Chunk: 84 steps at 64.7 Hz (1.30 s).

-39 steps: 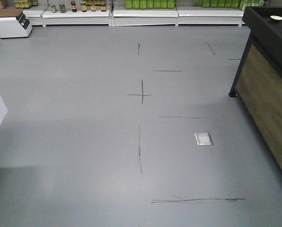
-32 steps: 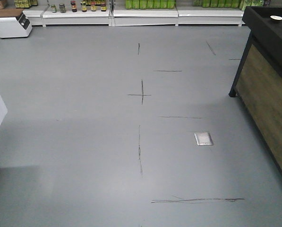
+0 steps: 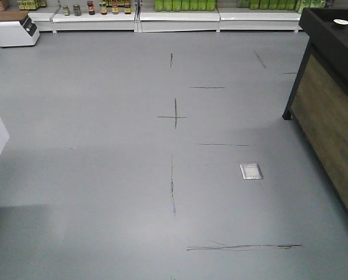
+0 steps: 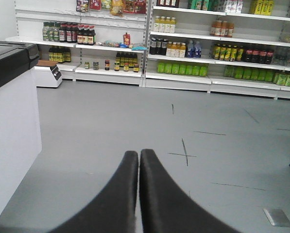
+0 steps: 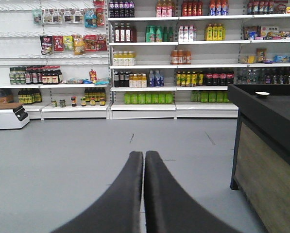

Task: Pick three apples into basket with both arms
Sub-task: 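Drive the base forward across the floor toward the fruit tables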

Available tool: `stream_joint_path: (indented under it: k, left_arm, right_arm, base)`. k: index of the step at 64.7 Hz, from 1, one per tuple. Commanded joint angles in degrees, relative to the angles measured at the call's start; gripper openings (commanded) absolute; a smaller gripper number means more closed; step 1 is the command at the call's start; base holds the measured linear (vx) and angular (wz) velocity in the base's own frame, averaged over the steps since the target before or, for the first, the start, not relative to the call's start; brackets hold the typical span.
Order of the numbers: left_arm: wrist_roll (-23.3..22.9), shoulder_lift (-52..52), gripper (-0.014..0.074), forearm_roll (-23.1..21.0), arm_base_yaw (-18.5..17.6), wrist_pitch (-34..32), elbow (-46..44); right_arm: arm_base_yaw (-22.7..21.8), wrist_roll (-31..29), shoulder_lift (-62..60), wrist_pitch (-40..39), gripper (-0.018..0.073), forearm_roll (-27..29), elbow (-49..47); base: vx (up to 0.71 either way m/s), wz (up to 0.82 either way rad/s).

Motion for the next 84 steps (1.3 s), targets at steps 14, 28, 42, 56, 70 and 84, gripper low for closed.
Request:
stream_joint_path:
  k: [14,28,42,56,70,84]
  left_arm:
    - [-0.3,-0.9,-0.0008,-0.4,0.2,-4.7,1.4]
    - [-0.3,-0.9,-0.0008,-0.4,0.2,-4.7,1.4]
    - [-0.3,-0.9,-0.0008,-0.4,0.2,-4.7,1.4]
    - [-0.3,-0.9,-0.0008,-0.4,0.2,-4.7,1.4]
    - [-0.3,-0.9,-0.0008,-0.4,0.2,-4.7,1.4]
    - [-0.3,-0.9,-0.0008,-0.4,0.2,-4.7,1.4]
  right_arm:
    - [-0.3,-0.5,-0.6,-4.2,-0.0005,0.0,0.8]
    - [-0.3,-0.5,-0.6,-4.2,-0.0005,0.0,0.8]
    - [-0.3,-0.5,-0.6,-4.2,-0.0005,0.0,0.8]
    - [-0.3,-0.5,-0.6,-4.2,-0.0005,0.0,0.8]
    - [-0.3,-0.5,-0.6,-4.2,-0.0005,0.0,0.8]
    - [-0.3,-0.5,-0.6,-4.2,-0.0005,0.0,0.8]
  base:
    - [0.0,0.0]
    - [0.0,0.0]
    - [0.0,0.0]
    - [0.01,0.03]
    - [0.01,0.03]
    - [0.01,0.04]
